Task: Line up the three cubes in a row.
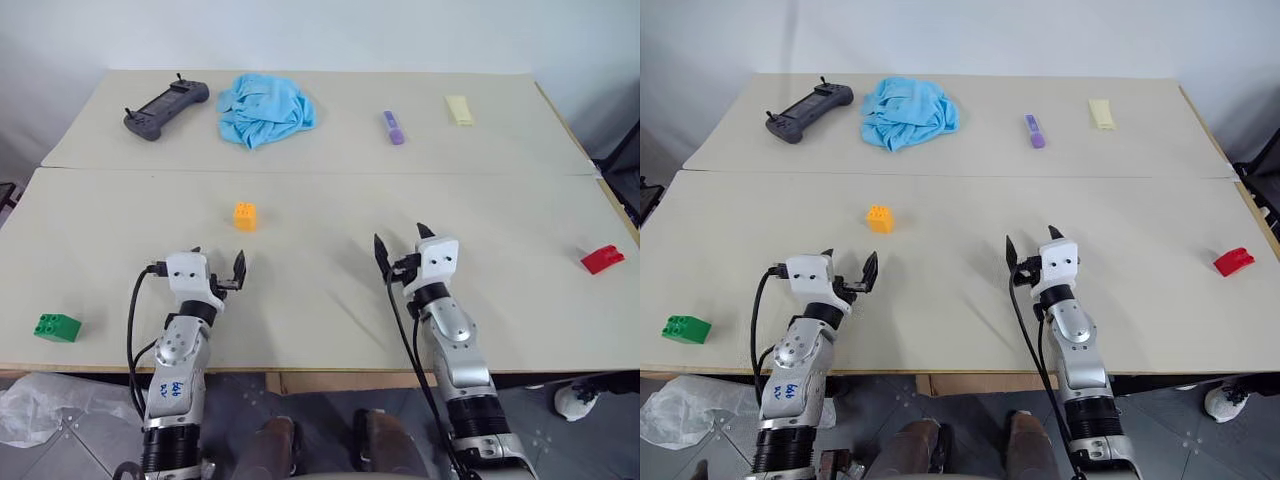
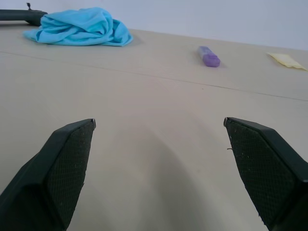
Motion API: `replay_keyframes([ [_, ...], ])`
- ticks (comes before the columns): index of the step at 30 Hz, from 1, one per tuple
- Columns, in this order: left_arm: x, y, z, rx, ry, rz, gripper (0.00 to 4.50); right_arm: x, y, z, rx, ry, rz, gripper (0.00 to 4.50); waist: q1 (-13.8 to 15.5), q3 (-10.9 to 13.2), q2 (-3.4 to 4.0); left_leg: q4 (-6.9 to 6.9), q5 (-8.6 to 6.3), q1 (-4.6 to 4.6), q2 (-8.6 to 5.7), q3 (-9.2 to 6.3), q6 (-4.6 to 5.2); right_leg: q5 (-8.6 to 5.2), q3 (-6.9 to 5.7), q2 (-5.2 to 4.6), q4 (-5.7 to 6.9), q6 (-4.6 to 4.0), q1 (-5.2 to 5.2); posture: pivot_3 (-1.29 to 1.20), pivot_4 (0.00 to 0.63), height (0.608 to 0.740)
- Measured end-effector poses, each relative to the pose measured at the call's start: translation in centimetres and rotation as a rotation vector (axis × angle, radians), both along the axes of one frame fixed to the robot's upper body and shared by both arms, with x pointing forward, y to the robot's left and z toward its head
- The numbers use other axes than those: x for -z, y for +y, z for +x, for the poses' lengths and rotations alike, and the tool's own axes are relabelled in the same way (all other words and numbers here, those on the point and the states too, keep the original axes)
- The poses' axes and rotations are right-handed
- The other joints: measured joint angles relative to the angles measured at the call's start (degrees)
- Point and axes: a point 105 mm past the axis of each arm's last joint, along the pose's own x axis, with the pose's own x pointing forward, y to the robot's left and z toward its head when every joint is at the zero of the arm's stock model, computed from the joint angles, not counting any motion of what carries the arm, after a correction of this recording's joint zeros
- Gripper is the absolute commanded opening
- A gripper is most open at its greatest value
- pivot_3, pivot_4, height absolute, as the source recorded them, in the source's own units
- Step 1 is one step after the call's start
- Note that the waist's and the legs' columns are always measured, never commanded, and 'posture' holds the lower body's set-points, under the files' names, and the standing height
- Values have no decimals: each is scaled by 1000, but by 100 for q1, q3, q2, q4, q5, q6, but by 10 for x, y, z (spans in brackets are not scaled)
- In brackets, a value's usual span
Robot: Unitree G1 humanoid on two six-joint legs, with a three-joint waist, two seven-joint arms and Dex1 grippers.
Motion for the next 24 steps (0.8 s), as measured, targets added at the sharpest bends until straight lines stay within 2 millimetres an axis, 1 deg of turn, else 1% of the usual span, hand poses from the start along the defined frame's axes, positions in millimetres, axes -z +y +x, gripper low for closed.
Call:
replay_keyframes([
  [4, -2, -1, -3, 10, 0, -6, 4456, -2, 0, -2, -1, 1, 2, 4500, 3, 0, 0, 0, 0, 0, 0, 0, 0, 0, 1, -1, 0, 0, 0, 0, 150, 740],
  [7, -11, -9, -5, 64, -31, -15, 4456, -8, -2, -6, -2, -6, 4, 4500, 17, 0, 0, 0, 0, 0, -1, -1, 0, 0, 0, -5, -1, 0, 2, 0, 150, 740],
  [9, -19, -24, -6, 155, -58, -20, 4456, -14, -6, -14, -22, -11, 16, 4500, 28, 1, 1, 0, 0, -1, -2, -2, 0, 0, 0, -6, -3, 0, 2, 0, 150, 740],
  [11, -28, -46, -10, 303, -88, -45, 4456, -20, -14, -26, -73, -3, 37, 4500, 45, 1, 3, 0, -1, -1, -2, -5, 2, 0, 0, -10, -6, 0, 6, 0, 150, 740],
  [12, -35, -62, -15, 428, -104, -63, 4456, -23, -22, -37, -104, 5, 26, 4500, 69, 2, 4, -1, -3, -2, -2, -6, 5, 0, 1, -17, -11, 0, 7, 0, 150, 740],
  [13, -38, -79, -23, 571, -106, -42, 4456, -26, -33, -48, -111, 18, 8, 4500, 93, 1, 5, -1, -5, -2, -1, -6, 7, 0, 1, -19, -15, -1, 11, 0, 150, 740],
  [14, -40, -88, -29, 661, -102, -17, 4456, -28, -45, -53, -94, 27, -4, 4500, 86, 1, 5, -2, -5, -1, 0, -4, 7, 0, 4, -19, -17, -1, 12, 0, 150, 740],
  [16, -37, -102, -42, 870, -70, 77, 4456, -34, -82, -63, 21, 38, -5, 4500, 85, 0, 12, -2, -5, 2, 0, 0, 6, -2, 8, -18, -31, -4, 11, 0, 150, 740],
  [18, -34, -107, -53, 1023, -47, 148, 4456, -41, -127, -75, 191, 32, -5, 4500, 80, -2, 23, -9, -5, 14, 4, 7, 5, -4, 15, -17, -32, -7, 16, 0, 150, 740],
  [20, -31, -110, -58, 1129, -34, 206, 4456, -45, -164, -90, 345, 26, 12, 4500, 85, -4, 28, -28, -5, 39, 7, 16, 3, -7, 21, -16, -33, -13, 30, 0, 150, 740],
  [21, -31, -112, -59, 1170, -35, 228, 4456, -42, -180, -100, 411, 43, 20, 4500, 95, -7, 34, -38, -5, 44, 10, 18, 2, -8, 21, -15, -34, -15, 32, 0, 150, 740],
  [22, -31, -112, -61, 1194, -39, 241, 4456, -39, -190, -107, 453, 57, 25, 4500, 99, -8, 35, -46, -4, 48, 10, 22, 2, -8, 24, -15, -35, -15, 32, 0, 150, 740],
  [24, -32, -115, -59, 1232, -51, 256, 4456, -26, -210, -127, 533, 115, 25, 4500, 122, -9, 37, -61, -3, 58, 11, 36, 4, -8, 36, -15, -37, -15, 32, 0, 150, 740],
])
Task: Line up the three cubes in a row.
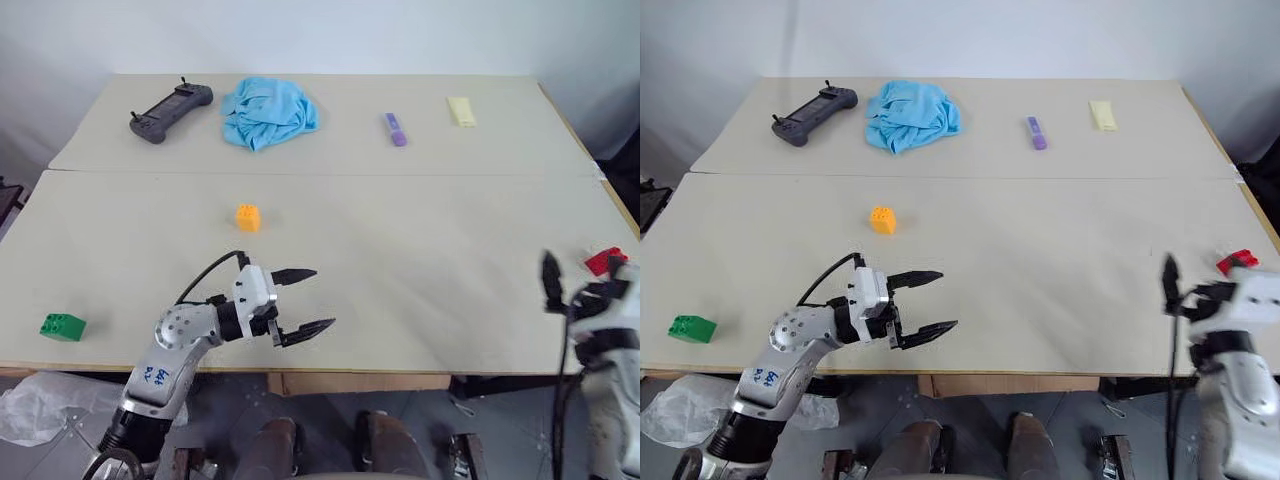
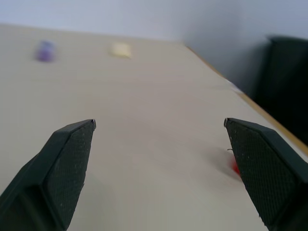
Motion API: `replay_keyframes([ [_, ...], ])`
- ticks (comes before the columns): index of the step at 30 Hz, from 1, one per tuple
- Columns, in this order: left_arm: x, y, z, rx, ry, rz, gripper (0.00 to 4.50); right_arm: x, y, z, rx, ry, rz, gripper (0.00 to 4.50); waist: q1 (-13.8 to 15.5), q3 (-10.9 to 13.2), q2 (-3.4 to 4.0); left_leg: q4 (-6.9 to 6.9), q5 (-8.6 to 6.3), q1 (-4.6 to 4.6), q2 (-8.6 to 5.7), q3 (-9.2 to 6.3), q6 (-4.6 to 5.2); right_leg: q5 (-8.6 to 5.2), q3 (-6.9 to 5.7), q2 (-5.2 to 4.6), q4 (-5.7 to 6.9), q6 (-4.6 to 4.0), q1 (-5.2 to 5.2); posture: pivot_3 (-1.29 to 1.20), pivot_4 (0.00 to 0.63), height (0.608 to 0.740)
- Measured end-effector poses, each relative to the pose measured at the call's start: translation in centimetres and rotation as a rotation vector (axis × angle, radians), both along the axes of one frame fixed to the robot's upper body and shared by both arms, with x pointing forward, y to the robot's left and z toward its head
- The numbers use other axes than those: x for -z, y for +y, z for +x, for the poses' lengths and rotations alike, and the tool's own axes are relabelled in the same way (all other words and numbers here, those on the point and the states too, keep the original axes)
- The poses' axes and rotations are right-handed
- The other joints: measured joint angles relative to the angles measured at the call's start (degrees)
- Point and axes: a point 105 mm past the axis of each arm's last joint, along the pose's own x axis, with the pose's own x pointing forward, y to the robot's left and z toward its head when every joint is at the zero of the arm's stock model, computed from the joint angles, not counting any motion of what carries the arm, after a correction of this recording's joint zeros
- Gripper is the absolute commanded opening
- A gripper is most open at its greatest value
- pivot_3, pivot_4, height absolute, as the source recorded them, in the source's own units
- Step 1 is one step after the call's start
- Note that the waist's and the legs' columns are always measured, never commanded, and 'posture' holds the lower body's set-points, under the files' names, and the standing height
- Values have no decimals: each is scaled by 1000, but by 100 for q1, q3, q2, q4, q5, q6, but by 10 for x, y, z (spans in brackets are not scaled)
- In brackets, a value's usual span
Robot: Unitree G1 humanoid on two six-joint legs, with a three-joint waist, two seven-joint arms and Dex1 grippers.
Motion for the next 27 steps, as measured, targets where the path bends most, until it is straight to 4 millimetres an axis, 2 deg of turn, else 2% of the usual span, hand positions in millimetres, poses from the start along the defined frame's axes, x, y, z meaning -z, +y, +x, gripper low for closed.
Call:
replay_keyframes([
  [6, 1, -11, -4, 82, -3, 10, 4456, 29, -29, -31, 120, 98, 32, 4500, -13, -1, 1, -28, 4, 29, 4, 54, 9, 4, 59, 4, 0, 7, -4, 0, 150, 740],
  [11, 2, -11, -4, 76, -6, 24, 4456, 30, -31, -32, 125, 99, 50, 4500, -46, -1, 2, -29, 4, 28, 10, 61, 9, 4, 70, 6, 0, 7, -12, 0, 150, 740],
  [13, 3, -7, -3, 51, -9, 35, 4456, 21, -31, -17, 92, 114, 63, 4500, -96, -1, 3, -27, 4, 27, 9, 73, 12, 7, 80, 3, 0, 14, -14, 0, 150, 740],
  [15, 3, -4, -1, 19, -18, 41, 4456, -5, -33, 7, 55, 123, 41, 4500, -131, -3, 12, -26, 4, 30, 8, 98, 24, 14, 99, -1, -2, 25, -20, 0, 150, 740],
  [17, 0, -5, 0, 1, -32, 30, 4456, -41, -34, 35, 32, 131, -13, 4500, -117, -4, 13, -26, 6, 32, 11, 96, 24, 14, 96, 1, -3, 26, -19, 0, 150, 740],
  [19, -1, -5, 0, -7, -33, 28, 4456, -56, -34, 51, 38, 148, -20, 4500, -83, -4, 6, -27, 8, 25, 20, 78, 16, 9, 81, 9, -4, 17, -19, 0, 150, 740],
  [20, 0, -5, 0, -9, -32, 26, 4456, -57, -33, 57, 44, 157, -12, 4500, -54, -4, 5, -28, 9, 17, 20, 75, 15, 9, 78, 9, -6, 17, -24, 0, 150, 740],
  [21, 1, -4, 0, -19, -28, 29, 4456, -56, -34, 71, 71, 179, 13, 4500, -51, -4, 5, -25, 9, 15, 18, 85, 15, 10, 81, 7, -7, 18, -25, 0, 150, 740],
  [27, -2, -6, 0, -30, -39, 25, 4456, -51, -46, 106, 235, 276, 83, 4500, 24, -4, 7, -24, 8, 6, 5, 93, 24, 15, 85, -1, -10, 29, -31, 0, 150, 740],
])
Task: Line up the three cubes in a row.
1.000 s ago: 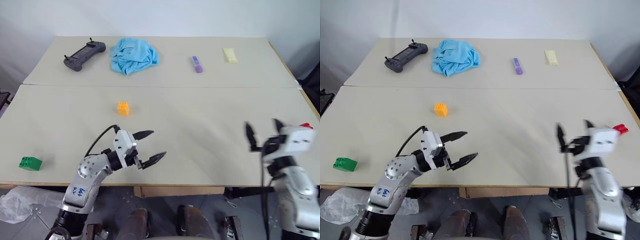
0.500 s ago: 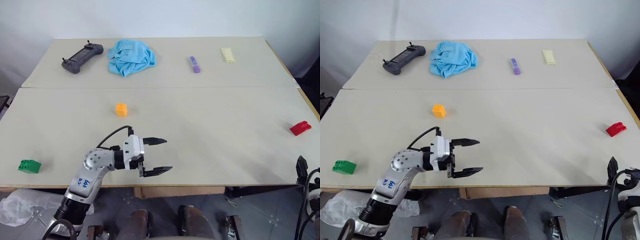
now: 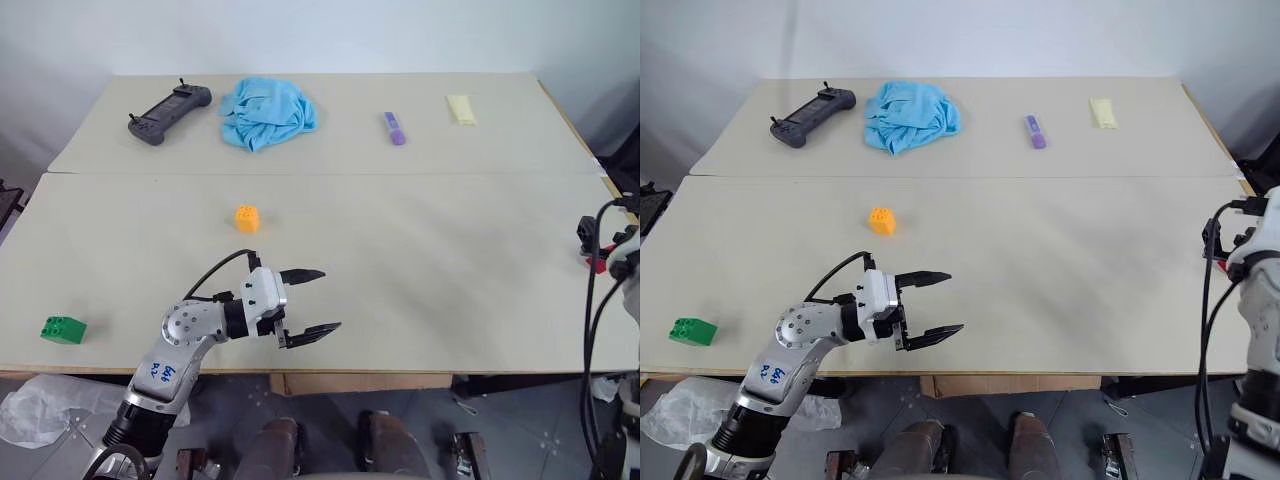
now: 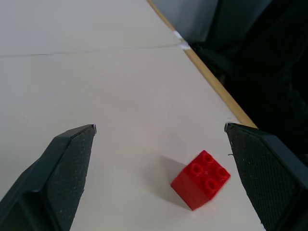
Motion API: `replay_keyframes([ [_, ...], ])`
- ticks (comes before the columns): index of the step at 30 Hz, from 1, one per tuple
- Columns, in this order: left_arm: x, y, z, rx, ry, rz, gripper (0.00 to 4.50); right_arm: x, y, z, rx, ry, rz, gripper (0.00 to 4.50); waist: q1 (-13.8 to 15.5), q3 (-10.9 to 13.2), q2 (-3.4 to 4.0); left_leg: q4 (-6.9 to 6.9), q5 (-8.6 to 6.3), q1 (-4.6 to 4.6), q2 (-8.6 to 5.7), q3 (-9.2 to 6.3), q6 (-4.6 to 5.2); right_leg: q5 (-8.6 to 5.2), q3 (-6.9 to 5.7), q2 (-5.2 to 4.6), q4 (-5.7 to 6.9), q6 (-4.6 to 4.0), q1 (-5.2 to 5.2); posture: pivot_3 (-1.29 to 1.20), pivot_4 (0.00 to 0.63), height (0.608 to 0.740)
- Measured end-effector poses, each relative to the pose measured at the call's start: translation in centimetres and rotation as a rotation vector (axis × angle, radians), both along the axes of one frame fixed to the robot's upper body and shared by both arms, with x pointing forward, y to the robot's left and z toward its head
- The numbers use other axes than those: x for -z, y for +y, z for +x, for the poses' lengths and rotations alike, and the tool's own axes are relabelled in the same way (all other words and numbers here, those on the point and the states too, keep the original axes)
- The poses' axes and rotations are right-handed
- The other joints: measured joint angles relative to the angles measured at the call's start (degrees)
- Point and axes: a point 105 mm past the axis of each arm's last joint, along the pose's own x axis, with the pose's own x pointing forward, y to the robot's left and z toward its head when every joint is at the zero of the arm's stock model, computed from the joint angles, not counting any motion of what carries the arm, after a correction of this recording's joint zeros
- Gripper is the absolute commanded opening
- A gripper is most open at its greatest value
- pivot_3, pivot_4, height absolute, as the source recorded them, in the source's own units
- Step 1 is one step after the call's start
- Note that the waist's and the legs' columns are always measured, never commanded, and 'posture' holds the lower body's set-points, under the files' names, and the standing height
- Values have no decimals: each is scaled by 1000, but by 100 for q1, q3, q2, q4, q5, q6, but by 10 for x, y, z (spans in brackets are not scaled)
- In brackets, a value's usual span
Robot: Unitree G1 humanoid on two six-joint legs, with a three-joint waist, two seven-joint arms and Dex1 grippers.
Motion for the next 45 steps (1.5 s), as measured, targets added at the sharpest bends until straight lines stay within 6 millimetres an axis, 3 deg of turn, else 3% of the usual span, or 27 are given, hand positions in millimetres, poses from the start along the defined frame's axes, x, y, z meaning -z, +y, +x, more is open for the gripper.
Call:
replay_keyframes([
  [6, -2, -1, 1, -17, -7, 0, 4456, 17, -28, 2, 218, 94, -29, 4500, -12, 0, 0, -5, -1, -4, 1, 3, 1, 1, -2, 2, 4, 2, 0, 0, 150, 740],
  [14, -6, -5, -2, -21, -26, -10, 4456, 63, -21, -2, 322, 141, 123, 4500, -89, -1, 2, -5, 0, -2, 5, 7, 1, 1, 0, 8, 10, 3, -1, 0, 150, 740],
  [18, -5, -5, -1, -29, -19, -7, 4500, 64, -27, -7, 368, 129, 149, 3645, -103, -1, 3, -4, -1, -2, 4, 6, 1, 2, 2, 8, 9, 4, 0, 0, 150, 740],
  [24, -4, -5, -1, -32, -18, -3, 4500, 62, -26, -5, 358, 112, 143, 1588, -147, -2, 3, -7, -1, -1, 6, 6, 1, 2, 2, 8, 9, 4, 0, 0, 150, 740],
  [27, -4, -5, -1, -33, -19, -1, 4500, 62, -20, -2, 334, 102, 142, 1465, -148, -2, 3, -7, -1, -1, 6, 6, 1, 2, 3, 8, 9, 4, 0, 0, 150, 740],
  [30, -3, -3, -1, -42, -16, 3, 4500, 53, 5, 12, 123, 81, 79, 1465, -148, -2, 3, -8, -1, -2, 6, 7, 1, 2, 4, 10, 8, 4, -2, 0, 150, 740],
  [34, 1, 3, -2, -62, -7, 19, 4500, 24, 79, 32, -446, 7, -24, 1465, -151, 0, 5, -9, -3, 0, 8, 9, 5, 2, 3, 26, 6, 5, -2, 0, 150, 740],
  [37, 2, 10, -1, -86, -7, 24, 4500, 5, 137, 19, -917, 13, -178, 1465, -130, 2, 2, -8, -7, 1, 8, 2, 10, 3, -2, 27, -2, 5, 5, 0, 150, 740],
  [39, 0, 13, 1, -98, -16, 18, 4500, 9, 170, 3, -1207, 82, -281, 1465, -116, 3, -1, -2, -11, 2, 6, 0, 16, 7, -4, 18, -12, 13, 14, 0, 150, 740],
  [43, -2, 19, 4, -122, -25, 7, 4500, 30, 208, -18, -1592, 188, -331, 1465, -132, 8, -10, 4, -14, 1, 3, 3, 20, 13, -2, 4, -48, 23, 17, 0, 150, 740],
  [45, -1, 21, 6, -132, -24, -1, 4500, 29, 225, -25, -1765, 176, -344, 1465, -147, 8, -9, 3, -15, 1, 5, 3, 17, 13, -5, 5, -50, 23, 15, 0, 150, 740],
])
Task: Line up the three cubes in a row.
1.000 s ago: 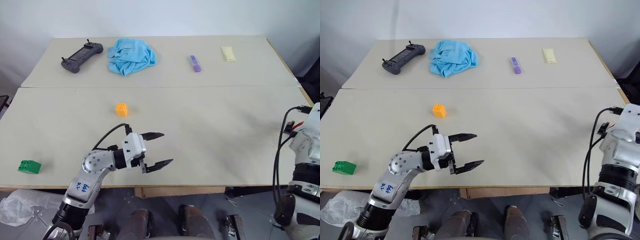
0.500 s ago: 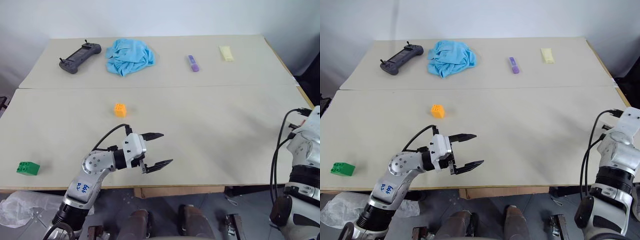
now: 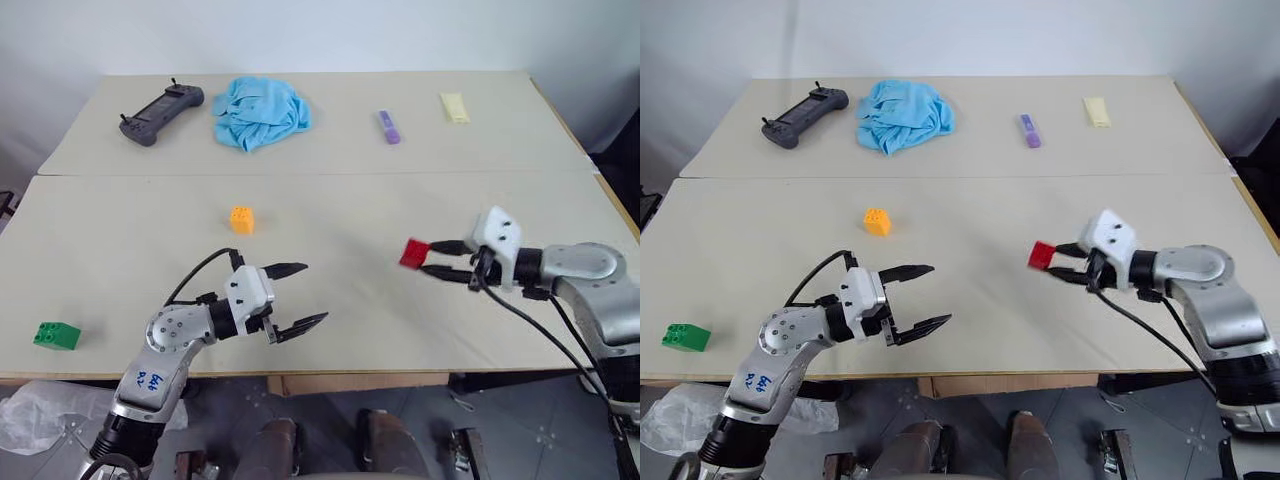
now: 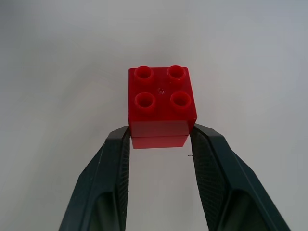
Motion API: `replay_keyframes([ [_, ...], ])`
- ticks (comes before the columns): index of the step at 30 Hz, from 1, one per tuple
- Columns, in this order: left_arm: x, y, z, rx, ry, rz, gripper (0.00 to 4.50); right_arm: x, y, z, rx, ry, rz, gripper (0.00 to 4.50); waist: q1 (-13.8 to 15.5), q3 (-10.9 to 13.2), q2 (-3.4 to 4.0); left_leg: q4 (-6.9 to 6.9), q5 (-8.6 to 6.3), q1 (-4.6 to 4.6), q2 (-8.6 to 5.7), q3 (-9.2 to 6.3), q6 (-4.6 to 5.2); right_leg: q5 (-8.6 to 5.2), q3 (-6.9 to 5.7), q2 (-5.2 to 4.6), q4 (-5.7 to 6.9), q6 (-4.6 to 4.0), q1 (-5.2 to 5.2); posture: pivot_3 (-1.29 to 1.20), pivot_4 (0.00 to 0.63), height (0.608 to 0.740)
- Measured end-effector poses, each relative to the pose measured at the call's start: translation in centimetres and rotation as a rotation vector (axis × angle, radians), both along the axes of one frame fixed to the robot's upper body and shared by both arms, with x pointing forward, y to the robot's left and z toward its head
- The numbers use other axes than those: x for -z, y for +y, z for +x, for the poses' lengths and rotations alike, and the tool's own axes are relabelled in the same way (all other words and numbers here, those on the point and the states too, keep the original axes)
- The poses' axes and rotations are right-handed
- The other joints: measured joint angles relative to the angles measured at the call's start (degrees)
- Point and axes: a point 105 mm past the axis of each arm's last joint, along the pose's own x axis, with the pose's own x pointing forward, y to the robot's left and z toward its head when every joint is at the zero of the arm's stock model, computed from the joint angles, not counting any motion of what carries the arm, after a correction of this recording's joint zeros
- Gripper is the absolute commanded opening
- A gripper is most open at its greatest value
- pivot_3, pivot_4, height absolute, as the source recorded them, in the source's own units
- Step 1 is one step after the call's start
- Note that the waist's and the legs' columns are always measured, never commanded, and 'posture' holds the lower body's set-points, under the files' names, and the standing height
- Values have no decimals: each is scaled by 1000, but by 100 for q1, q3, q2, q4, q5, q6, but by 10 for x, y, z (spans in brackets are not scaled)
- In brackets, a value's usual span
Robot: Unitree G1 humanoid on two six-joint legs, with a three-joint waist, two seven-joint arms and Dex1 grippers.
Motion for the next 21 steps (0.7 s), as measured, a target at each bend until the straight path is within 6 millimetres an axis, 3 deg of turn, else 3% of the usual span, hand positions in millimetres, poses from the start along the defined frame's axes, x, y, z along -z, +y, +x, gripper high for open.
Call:
replay_keyframes([
  [3, 2, 3, 3, -13, 3, -5, 4500, 4, 6, 0, -110, 10, -55, 1465, 9, 1, -2, 0, -1, -1, 2, -4, -3, -1, -5, -1, -2, -1, 0, 0, 150, 740],
  [10, -1, 12, 4, -37, -21, 10, 4500, 34, 0, 16, -129, 57, -126, 1465, 20, 2, -3, 3, -2, -3, -2, -5, -4, 0, -9, -6, -4, -1, 0, 0, 150, 740],
  [21, 4, 19, -1, -63, -4, 27, 4500, 38, -4, 35, -111, 48, -74, 1465, 4, 2, -3, 11, -2, 0, 0, -5, -6, 0, -12, -5, 3, -2, 3, 0, 150, 740],
])
